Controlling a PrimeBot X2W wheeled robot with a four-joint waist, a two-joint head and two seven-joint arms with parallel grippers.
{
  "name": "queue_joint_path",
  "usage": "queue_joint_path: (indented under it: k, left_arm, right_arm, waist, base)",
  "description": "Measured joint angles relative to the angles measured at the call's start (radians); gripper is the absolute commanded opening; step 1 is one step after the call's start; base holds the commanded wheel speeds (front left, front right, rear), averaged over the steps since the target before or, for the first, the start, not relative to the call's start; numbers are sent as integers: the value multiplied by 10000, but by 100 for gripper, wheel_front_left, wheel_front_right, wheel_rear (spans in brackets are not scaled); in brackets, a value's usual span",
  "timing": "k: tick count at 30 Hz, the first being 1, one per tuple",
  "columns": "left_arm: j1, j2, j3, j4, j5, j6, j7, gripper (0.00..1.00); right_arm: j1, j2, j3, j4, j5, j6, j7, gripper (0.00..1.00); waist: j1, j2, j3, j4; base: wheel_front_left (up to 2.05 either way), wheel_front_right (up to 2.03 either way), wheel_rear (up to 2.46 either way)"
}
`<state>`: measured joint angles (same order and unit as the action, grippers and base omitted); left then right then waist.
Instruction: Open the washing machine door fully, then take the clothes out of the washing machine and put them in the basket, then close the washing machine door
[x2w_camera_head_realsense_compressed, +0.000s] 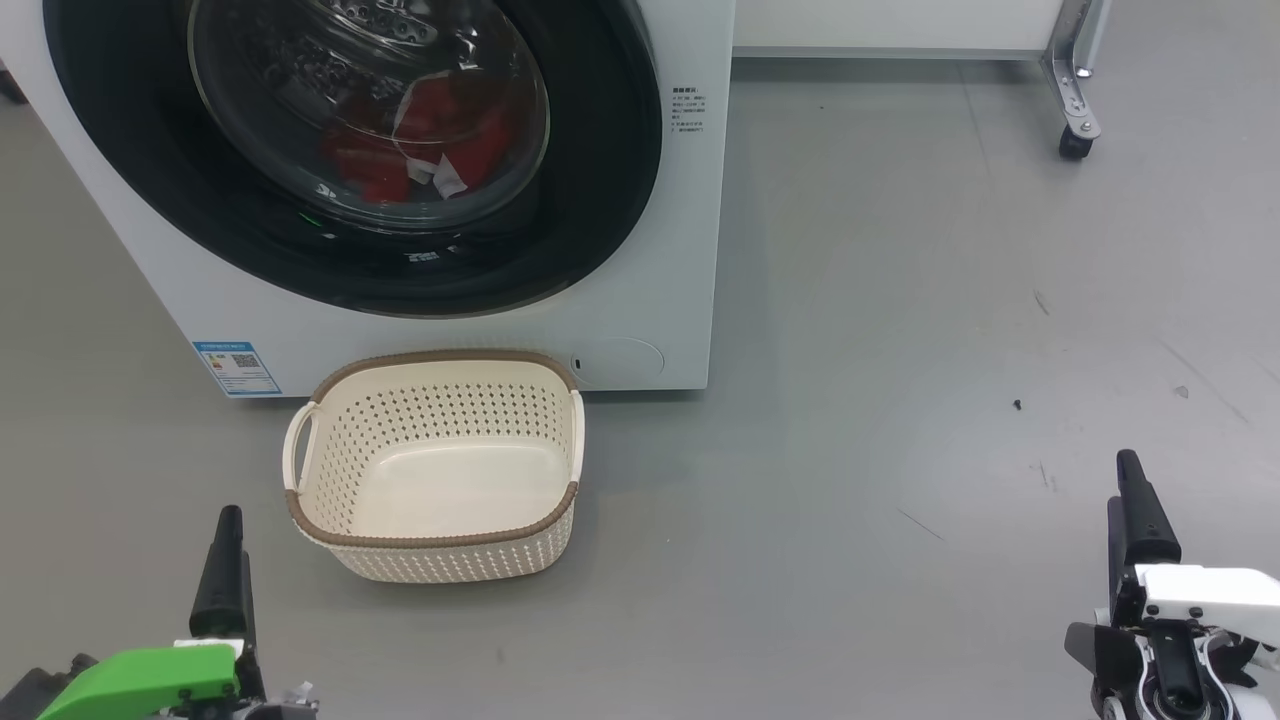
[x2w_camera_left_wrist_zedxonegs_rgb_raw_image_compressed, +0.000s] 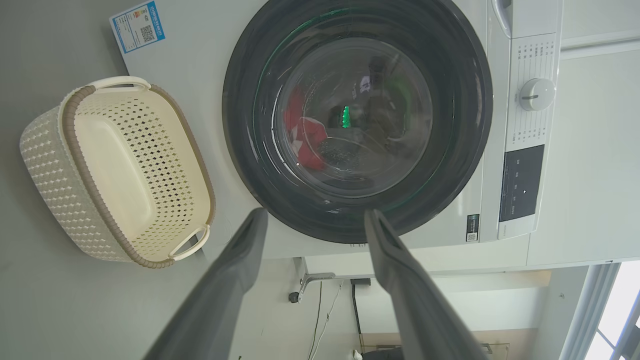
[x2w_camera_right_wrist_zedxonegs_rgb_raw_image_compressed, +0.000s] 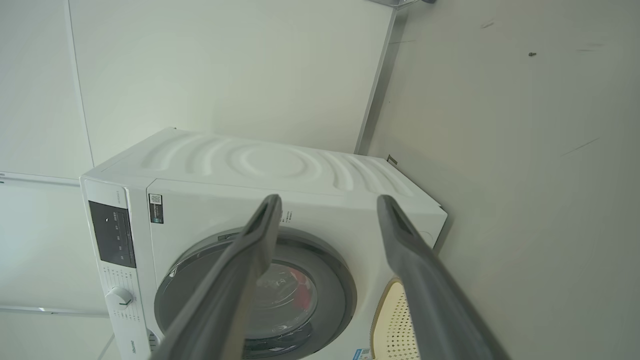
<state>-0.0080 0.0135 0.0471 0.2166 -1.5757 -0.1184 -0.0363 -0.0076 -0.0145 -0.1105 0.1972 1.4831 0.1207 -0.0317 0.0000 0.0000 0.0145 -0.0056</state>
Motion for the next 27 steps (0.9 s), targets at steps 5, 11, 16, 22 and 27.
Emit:
queue_joint_path:
  k: [5, 11, 16, 22, 27]
  left_arm:
    - [-127, 10, 67, -286, 230, -2, -123, 100]
    - [-142, 21, 173, -506, 938, -6, -368, 100]
    - [-232, 31, 245, -754, 1967, -12, -543, 100]
    - [-267, 46, 140, -1068, 2894, -12, -708, 100]
    - [-280, 117, -42, -1296, 3942, -12, -895, 100]
  right_arm:
    - [-164, -15, 98, -372, -541, 0, -138, 100]
    - [-321, -38, 136, -790, -1400, -86, -362, 100]
    - [-352, -52, 299, -1022, -2123, -186, -546, 100]
    - [-353, -100, 642, -1170, -2959, -272, -721, 100]
    - [-350, -113, 995, -1266, -4280, -372, -894, 100]
  waist:
    - [0, 0, 14, 42]
    - [0, 0, 4, 60]
    - [0, 0, -20, 63]
    - [0, 0, -47, 47]
    - [0, 1, -54, 24]
  base:
    - [0, 0, 0]
    - [0, 0, 0]
    - [0, 0, 0]
    - [0, 0, 0]
    - [0, 0, 0]
